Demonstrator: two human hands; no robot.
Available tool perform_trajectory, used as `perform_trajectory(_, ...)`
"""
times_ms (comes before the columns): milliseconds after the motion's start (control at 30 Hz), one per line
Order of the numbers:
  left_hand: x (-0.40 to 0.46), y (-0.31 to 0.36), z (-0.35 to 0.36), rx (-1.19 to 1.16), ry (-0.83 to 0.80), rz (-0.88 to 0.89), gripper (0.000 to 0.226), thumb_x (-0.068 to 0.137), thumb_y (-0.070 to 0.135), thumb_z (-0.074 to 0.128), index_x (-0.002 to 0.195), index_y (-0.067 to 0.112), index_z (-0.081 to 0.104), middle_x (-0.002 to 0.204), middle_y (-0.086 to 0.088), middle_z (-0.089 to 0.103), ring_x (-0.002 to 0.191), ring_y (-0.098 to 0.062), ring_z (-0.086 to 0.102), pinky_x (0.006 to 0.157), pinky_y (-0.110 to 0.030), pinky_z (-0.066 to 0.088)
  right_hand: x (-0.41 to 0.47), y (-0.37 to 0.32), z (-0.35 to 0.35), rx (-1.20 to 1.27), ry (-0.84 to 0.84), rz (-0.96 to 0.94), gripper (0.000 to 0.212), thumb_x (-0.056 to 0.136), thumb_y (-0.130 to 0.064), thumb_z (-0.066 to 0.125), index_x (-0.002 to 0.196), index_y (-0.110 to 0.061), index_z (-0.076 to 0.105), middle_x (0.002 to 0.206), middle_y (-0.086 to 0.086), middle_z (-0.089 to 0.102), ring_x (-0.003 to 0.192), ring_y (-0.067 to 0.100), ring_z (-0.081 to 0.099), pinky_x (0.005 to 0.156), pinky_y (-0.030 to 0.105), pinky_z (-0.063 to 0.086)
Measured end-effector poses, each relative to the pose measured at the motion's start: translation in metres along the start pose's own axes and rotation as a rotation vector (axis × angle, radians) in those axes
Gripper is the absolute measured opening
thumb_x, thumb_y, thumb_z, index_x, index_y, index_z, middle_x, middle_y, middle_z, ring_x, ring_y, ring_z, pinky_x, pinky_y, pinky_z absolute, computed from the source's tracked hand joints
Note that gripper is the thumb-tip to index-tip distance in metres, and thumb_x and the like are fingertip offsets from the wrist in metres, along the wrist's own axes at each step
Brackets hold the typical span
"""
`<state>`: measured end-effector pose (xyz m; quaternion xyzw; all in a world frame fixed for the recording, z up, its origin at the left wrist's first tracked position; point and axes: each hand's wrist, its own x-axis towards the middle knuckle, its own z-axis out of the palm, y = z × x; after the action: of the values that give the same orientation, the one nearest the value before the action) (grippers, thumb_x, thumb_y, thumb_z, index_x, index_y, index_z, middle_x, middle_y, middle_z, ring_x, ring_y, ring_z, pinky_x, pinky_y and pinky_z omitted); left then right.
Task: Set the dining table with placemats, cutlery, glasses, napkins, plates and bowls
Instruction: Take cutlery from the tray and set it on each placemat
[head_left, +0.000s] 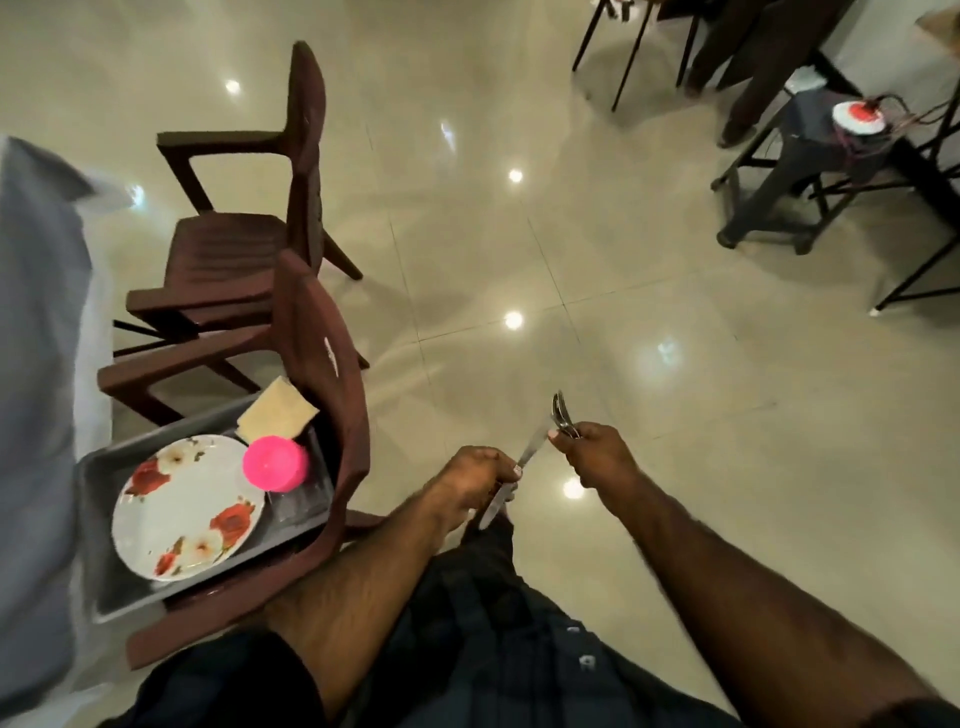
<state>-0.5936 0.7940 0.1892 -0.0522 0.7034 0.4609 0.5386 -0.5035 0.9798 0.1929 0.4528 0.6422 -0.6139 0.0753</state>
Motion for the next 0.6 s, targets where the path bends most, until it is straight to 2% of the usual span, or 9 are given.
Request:
perform_trajectory(67, 0.026, 0.025, 0.004, -0.078, -0.006, -0.02, 0.003, 0.087, 0.008, 0.074, 0.086, 0.009, 0.077, 0.08, -0.011, 0.075, 0.077, -0.027, 0.071, 0.085, -0.045, 0.061, 0.034, -0.026, -0.006, -0.005, 0.013, -0.003, 0.028, 0.091, -0.034, 0.08, 0.078, -0.013, 0.066, 0.056, -0.002, 0.048, 0.044, 0.012, 0.035, 0.042, 0.022, 0.027)
perform_trajectory(133, 0.067, 0.064, 0.001, -0.143, -0.005, -0.05, 0.004, 0.088, 0.006, 0.072, 0.086, 0.007, 0.075, 0.078, -0.012, 0.073, 0.075, -0.029, 0.069, 0.087, -0.045, 0.06, 0.085, -0.063, -0.012, 0.0, 0.012, -0.005, 0.026, 0.092, -0.033, 0.079, 0.08, -0.012, 0.069, 0.057, 0.0, 0.05, 0.044, 0.013, 0.036, 0.042, 0.022, 0.028)
perform_trajectory(333, 0.131, 0.167, -0.03, -0.084, 0.035, -0.117, 0.009, 0.087, 0.005, 0.07, 0.094, 0.001, 0.076, 0.082, -0.016, 0.073, 0.073, -0.029, 0.068, 0.075, -0.036, 0.056, 0.182, -0.146, -0.031, -0.005, 0.006, 0.038, 0.019, 0.092, -0.022, 0.078, 0.082, -0.008, 0.07, 0.066, 0.006, 0.055, 0.046, 0.013, 0.037, 0.043, 0.022, 0.028)
perform_trajectory(467, 0.174, 0.245, -0.065, 0.02, -0.003, -0.077, 0.009, 0.088, 0.002, 0.072, 0.084, 0.009, 0.077, 0.075, -0.011, 0.073, 0.07, -0.027, 0.07, 0.071, -0.038, 0.056, 0.251, -0.214, -0.034, 0.008, -0.034, 0.029, 0.019, 0.094, -0.022, 0.077, 0.085, -0.005, 0.074, 0.065, 0.005, 0.054, 0.046, 0.012, 0.036, 0.043, 0.023, 0.027)
perform_trajectory(600, 0.221, 0.314, -0.098, -0.005, 0.037, -0.043, 0.018, 0.092, -0.001, 0.069, 0.083, 0.013, 0.076, 0.071, -0.005, 0.069, 0.062, -0.021, 0.064, 0.059, -0.028, 0.051, 0.332, -0.28, -0.029, -0.078, -0.121, -0.006, 0.017, 0.093, -0.017, 0.077, 0.084, -0.002, 0.077, 0.063, 0.004, 0.055, 0.045, 0.012, 0.037, 0.042, 0.022, 0.027)
